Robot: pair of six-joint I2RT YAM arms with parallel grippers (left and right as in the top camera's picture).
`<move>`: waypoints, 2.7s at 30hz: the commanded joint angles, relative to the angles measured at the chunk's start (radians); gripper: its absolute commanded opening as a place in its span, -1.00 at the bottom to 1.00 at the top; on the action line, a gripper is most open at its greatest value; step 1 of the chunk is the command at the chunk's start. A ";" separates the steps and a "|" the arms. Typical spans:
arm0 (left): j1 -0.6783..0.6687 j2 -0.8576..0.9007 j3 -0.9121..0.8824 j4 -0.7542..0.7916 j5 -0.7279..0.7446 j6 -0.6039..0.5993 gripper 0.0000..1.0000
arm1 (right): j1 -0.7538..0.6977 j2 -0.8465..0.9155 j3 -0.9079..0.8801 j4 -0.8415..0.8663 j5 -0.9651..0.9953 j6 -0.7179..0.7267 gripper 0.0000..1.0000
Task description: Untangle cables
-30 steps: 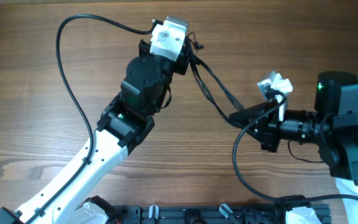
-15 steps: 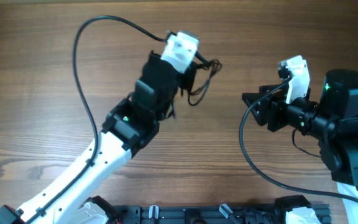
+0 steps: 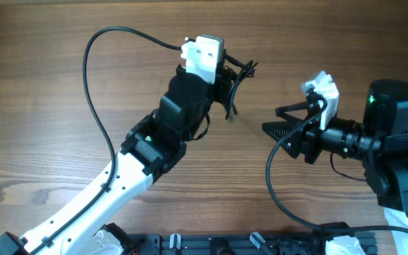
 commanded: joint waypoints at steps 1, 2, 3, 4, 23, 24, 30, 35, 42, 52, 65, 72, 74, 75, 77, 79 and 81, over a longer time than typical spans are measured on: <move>0.000 0.000 0.011 0.073 0.195 -0.102 -0.92 | 0.004 0.005 0.004 0.048 -0.150 0.031 0.14; 0.000 0.000 0.011 0.084 0.208 -0.108 -0.92 | 0.004 0.010 0.004 0.053 -0.150 0.031 0.15; 0.000 0.000 0.011 0.089 0.210 -0.128 -0.92 | 0.004 0.014 0.004 0.053 -0.150 0.031 0.20; 0.000 0.000 0.011 0.090 0.210 -0.144 -0.92 | 0.003 0.018 0.004 0.056 -0.155 0.034 0.30; -0.005 0.000 0.011 0.124 0.251 -0.057 -0.92 | 0.004 0.100 0.004 0.256 -0.278 0.917 1.00; -0.005 0.000 0.011 0.128 0.251 -0.047 -0.92 | 0.004 0.100 0.004 0.256 -0.281 0.958 0.99; -0.005 0.000 0.011 0.155 0.272 -0.006 -0.92 | 0.004 0.100 0.004 0.254 -0.300 1.119 0.95; -0.037 0.000 0.011 0.166 0.303 0.039 -0.92 | 0.004 0.100 0.004 0.254 -0.286 1.136 0.76; -0.100 0.000 0.011 0.183 0.303 0.047 -0.92 | 0.004 0.100 0.004 0.254 -0.208 1.162 0.42; -0.119 0.000 0.011 0.191 0.303 0.046 -0.92 | 0.003 0.100 0.004 0.254 -0.103 1.196 0.21; -0.162 0.000 0.011 0.244 0.303 0.046 -0.92 | 0.004 0.127 0.004 0.254 -0.022 1.256 -0.12; -0.162 0.000 0.011 0.239 0.204 0.047 -0.92 | 0.004 0.131 0.004 0.254 -0.026 1.245 -0.59; -0.162 0.000 0.011 0.239 0.162 0.047 -0.92 | 0.003 0.131 0.004 0.254 -0.026 1.232 -0.78; -0.161 0.000 0.011 0.239 0.154 0.047 -0.92 | 0.003 0.131 0.004 0.254 -0.035 1.213 -0.89; -0.158 0.000 0.011 0.239 0.095 0.047 -0.92 | 0.003 0.131 0.004 0.254 -0.050 1.170 -0.91; -0.150 0.000 0.011 0.239 0.026 0.046 -0.92 | 0.003 0.131 0.004 0.254 -0.075 1.120 -0.91; -0.136 0.000 0.011 0.239 -0.029 0.046 -0.92 | 0.003 0.131 0.004 0.254 -0.099 1.075 -0.91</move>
